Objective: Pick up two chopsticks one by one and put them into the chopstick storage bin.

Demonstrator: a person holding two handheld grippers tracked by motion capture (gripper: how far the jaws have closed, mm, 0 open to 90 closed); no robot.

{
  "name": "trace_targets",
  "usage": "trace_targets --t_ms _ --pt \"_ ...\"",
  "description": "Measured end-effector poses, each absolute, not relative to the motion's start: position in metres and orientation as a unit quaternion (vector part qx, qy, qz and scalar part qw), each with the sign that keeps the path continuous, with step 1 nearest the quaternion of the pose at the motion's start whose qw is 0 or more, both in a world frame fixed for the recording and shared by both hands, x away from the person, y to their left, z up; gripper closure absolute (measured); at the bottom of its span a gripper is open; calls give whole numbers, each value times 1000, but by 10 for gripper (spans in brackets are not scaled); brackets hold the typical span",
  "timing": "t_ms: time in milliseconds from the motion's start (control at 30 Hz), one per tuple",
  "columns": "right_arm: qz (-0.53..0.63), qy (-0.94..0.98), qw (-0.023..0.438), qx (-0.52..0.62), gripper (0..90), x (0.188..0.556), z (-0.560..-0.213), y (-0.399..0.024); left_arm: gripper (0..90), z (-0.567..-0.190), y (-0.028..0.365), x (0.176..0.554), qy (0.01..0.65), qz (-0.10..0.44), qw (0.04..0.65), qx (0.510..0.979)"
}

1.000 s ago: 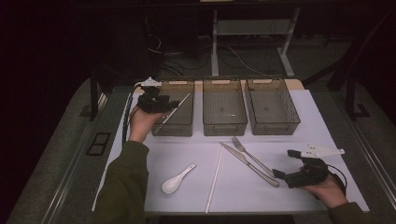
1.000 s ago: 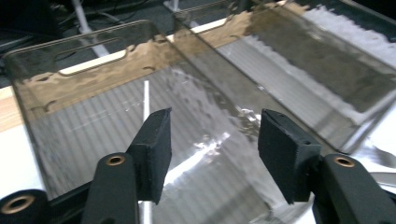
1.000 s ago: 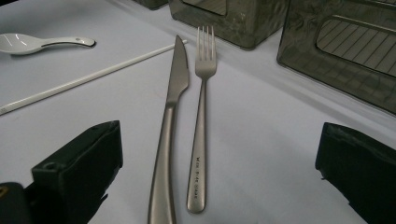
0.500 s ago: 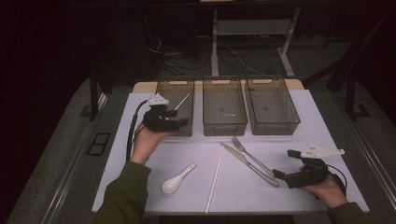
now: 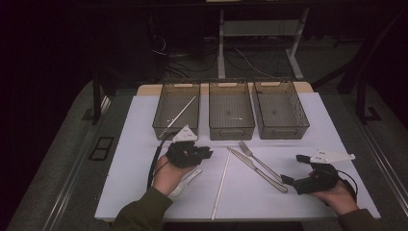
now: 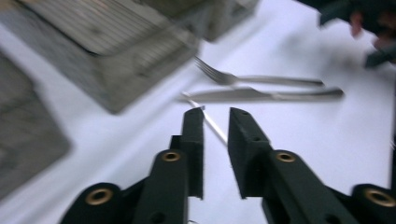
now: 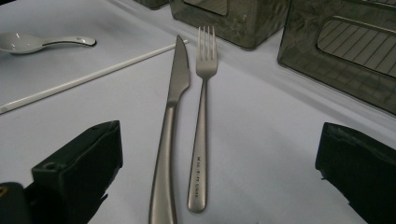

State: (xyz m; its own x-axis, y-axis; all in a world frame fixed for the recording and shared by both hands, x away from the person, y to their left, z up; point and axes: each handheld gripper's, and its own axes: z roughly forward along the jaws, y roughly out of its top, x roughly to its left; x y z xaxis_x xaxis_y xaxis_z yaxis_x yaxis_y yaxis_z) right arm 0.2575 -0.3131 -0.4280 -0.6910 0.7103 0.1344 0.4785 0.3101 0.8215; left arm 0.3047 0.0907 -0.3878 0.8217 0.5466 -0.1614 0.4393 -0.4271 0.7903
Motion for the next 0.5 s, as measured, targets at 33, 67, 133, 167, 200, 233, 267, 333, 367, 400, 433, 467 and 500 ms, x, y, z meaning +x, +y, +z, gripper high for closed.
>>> trace_targets --t_ms 33,67,133,167,200,233,267,333,367,400,433,467,500 --pt "455 799 127 372 5 257 -428 -313 823 -390 87 301 283 56 444 848" --pt "455 799 127 372 5 257 -428 -313 846 -393 84 297 277 52 440 853" --pt "454 799 128 373 5 257 -428 -313 889 -399 78 289 268 40 436 858" --pt "454 799 128 373 5 257 -428 -313 889 -402 75 286 264 31 434 861" --pt "453 799 128 373 5 257 -428 -313 890 -405 72 283 259 26 430 864" --pt "453 799 128 373 5 257 -428 -313 890 -407 69 279 256 23 425 868" --pt "454 799 128 372 5 257 -428 -313 890 -411 66 275 253 16 423 870" --pt "454 799 129 372 5 257 -428 -313 890 -417 60 267 246 8 413 877" --pt "454 799 129 373 5 257 -428 -313 890 -420 57 263 240 1 407 881" --pt "454 799 129 373 5 257 -428 -313 890 -423 54 260 235 -2 401 885" --pt "454 799 129 373 5 257 -428 -313 890 -425 52 257 230 -5 394 890" --pt "454 799 129 373 5 257 -428 -313 890 -427 50 254 228 -9 391 892" --pt "454 799 129 373 5 257 -428 -313 890 -428 49 252 227 -14 389 893"
